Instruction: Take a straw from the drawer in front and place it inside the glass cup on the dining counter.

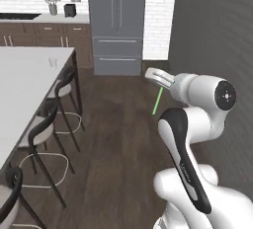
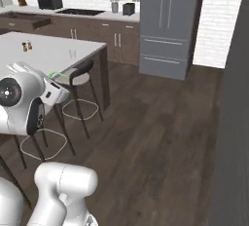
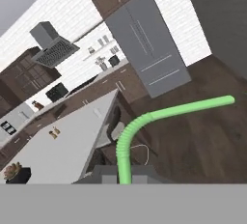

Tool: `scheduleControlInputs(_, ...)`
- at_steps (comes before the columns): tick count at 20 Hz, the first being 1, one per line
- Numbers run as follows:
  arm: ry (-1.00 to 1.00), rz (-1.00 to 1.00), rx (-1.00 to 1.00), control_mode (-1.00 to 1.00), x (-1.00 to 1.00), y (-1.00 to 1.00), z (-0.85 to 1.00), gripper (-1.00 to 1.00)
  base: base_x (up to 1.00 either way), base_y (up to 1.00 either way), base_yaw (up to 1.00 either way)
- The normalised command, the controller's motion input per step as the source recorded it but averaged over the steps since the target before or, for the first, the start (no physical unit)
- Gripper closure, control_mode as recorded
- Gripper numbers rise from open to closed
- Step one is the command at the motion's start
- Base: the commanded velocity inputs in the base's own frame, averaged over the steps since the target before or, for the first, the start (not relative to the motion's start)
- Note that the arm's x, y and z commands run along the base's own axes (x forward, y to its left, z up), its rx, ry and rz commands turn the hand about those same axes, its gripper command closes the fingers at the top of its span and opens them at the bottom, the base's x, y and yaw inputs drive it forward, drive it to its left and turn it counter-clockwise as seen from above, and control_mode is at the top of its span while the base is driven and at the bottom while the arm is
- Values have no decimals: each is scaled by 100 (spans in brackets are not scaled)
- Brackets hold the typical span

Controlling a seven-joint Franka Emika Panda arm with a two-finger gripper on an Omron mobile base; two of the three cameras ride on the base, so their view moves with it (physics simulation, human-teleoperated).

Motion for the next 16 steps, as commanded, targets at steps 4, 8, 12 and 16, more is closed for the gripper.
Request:
scheduleControlInputs(4, 0, 0, 0, 100, 0, 0, 0, 100, 100, -47, 39)
scheduleControlInputs(8, 0, 0, 0, 100, 0, 0, 0, 100, 100, -51, 38)
scheduleControlInputs(12, 0, 0, 0, 100, 0, 0, 0, 100, 100, -48, 40)
scheduleControlInputs(16, 0, 0, 0, 100, 0, 0, 0, 100, 100, -50, 40)
